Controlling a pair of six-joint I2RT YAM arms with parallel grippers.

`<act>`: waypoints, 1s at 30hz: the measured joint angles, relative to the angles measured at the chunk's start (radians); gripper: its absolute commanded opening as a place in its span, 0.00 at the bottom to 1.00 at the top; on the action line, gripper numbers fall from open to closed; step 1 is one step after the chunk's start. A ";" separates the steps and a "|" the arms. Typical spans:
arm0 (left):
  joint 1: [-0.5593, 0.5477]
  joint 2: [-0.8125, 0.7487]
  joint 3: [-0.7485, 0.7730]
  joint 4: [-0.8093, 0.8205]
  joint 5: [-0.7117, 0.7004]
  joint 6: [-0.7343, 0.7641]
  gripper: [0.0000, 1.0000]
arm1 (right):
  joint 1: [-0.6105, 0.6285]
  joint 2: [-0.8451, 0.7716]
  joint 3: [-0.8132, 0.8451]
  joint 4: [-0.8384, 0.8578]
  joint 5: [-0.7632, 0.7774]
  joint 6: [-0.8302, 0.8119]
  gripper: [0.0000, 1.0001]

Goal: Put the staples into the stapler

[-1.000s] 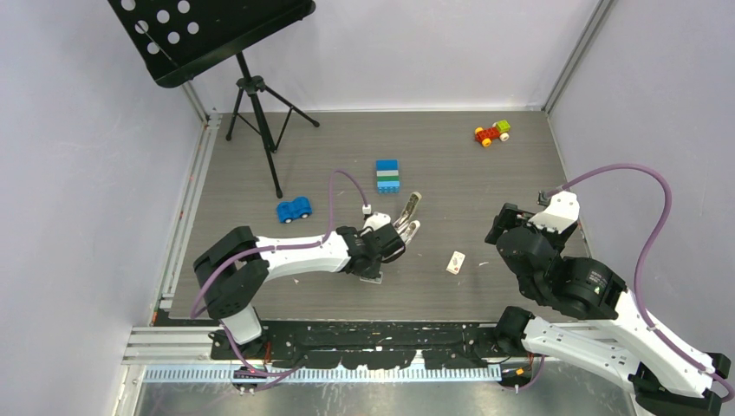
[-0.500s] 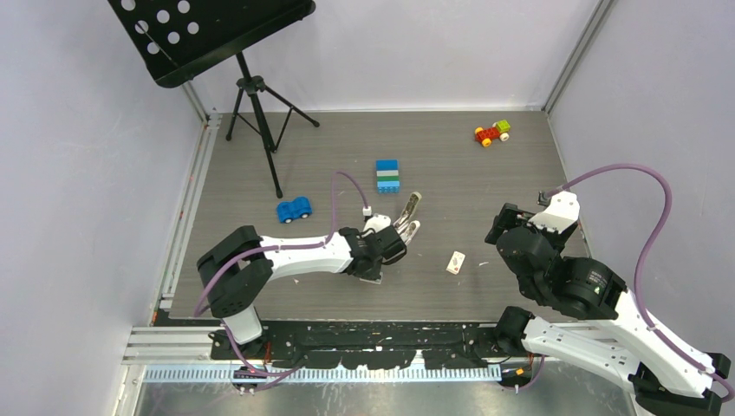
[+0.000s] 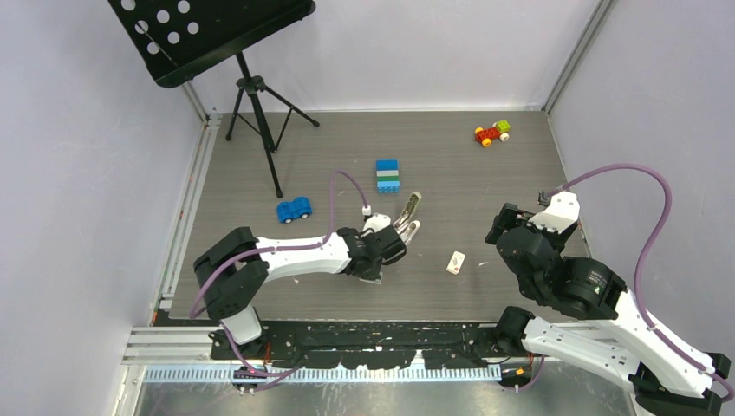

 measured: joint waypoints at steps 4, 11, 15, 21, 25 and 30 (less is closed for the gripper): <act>0.000 -0.037 0.000 -0.001 0.000 0.001 0.06 | 0.000 0.000 0.000 -0.001 0.000 0.000 0.88; 0.000 -0.107 -0.005 0.006 -0.012 0.008 0.06 | 0.000 0.000 0.000 -0.002 0.000 -0.001 0.88; 0.000 -0.146 -0.035 0.041 -0.028 0.051 0.06 | 0.000 -0.001 0.002 -0.003 -0.007 -0.008 0.88; 0.000 -0.186 -0.071 0.175 -0.043 0.179 0.06 | 0.000 -0.020 0.011 -0.005 -0.040 -0.048 0.89; 0.000 -0.197 -0.091 0.306 -0.042 0.294 0.04 | 0.000 -0.042 0.011 -0.005 -0.057 -0.075 0.92; 0.001 -0.197 -0.099 0.462 -0.041 0.434 0.00 | 0.000 -0.070 0.010 -0.002 -0.069 -0.094 1.00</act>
